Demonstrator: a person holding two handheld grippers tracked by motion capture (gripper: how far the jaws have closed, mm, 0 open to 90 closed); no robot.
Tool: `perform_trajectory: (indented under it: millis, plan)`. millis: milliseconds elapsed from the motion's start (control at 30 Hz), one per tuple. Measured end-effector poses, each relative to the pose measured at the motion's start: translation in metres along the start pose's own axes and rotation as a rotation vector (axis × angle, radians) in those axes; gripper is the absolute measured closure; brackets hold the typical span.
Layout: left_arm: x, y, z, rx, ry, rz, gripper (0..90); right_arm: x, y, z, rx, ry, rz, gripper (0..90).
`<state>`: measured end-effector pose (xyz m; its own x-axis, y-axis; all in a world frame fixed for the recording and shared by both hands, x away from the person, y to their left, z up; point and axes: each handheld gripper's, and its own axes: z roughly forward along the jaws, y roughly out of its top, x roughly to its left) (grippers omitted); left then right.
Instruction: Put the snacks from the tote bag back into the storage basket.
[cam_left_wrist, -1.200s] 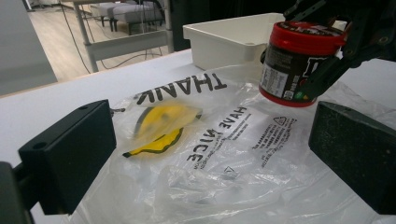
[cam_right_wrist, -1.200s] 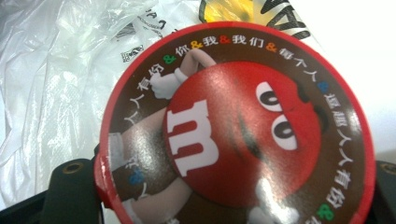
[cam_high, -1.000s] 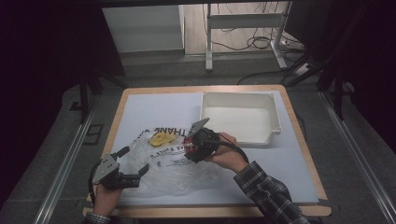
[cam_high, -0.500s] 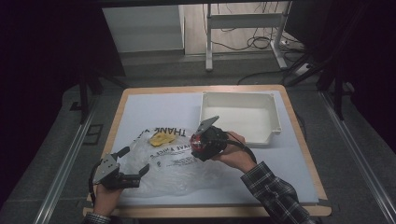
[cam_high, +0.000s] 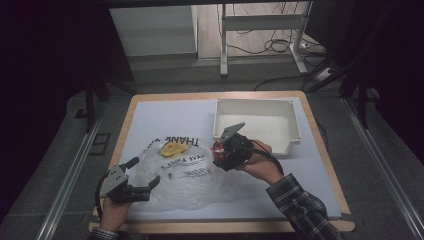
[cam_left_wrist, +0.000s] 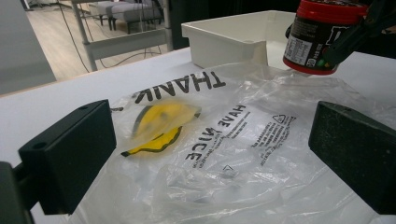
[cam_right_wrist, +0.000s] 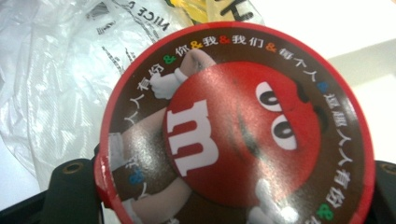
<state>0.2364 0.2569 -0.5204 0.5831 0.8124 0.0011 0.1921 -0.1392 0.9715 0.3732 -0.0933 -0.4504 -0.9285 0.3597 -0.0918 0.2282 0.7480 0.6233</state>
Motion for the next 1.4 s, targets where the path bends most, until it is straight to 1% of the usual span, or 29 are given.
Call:
perform_trajectory:
  millis: [200,367,533,667,733,767,867,900,1267,1400]
  plan:
    - [0.0,0.0,0.0,0.001,0.0,-0.001,0.6,-0.008,-0.008,-0.006,0.0,-0.006,0.014,25.4]
    - [0.0,0.0,0.0,0.001,0.0,0.0,0.7,-0.012,-0.01,-0.009,-0.004,-0.005,0.012,25.4]
    - [0.0,0.0,0.0,0.003,-0.001,0.001,0.7,-0.018,-0.013,-0.011,0.001,-0.019,0.019,25.4]
    - [0.0,0.0,0.0,0.003,0.0,0.002,0.6,-0.023,-0.013,-0.012,0.003,-0.023,0.032,25.4]
    - [0.0,0.0,0.0,0.003,0.0,0.002,0.7,-0.026,-0.013,-0.013,0.004,-0.028,0.035,25.4]
    - [0.0,0.0,0.0,0.004,0.0,0.003,0.7,-0.03,-0.013,-0.014,0.004,-0.032,0.044,25.4]
    - [0.0,0.0,0.0,0.005,0.0,0.003,0.7,-0.033,-0.013,-0.014,0.007,-0.037,0.048,25.4]
    - [0.0,0.0,0.0,0.004,0.0,0.003,0.7,-0.036,-0.013,-0.015,0.007,-0.039,0.054,25.4]
    - [0.0,0.0,0.0,0.001,0.002,0.001,0.7,-0.048,-0.015,-0.014,0.005,-0.054,0.066,25.4]
    - [0.0,0.0,0.0,0.0,0.002,0.001,0.7,-0.054,-0.015,-0.013,0.002,-0.06,0.075,25.4]
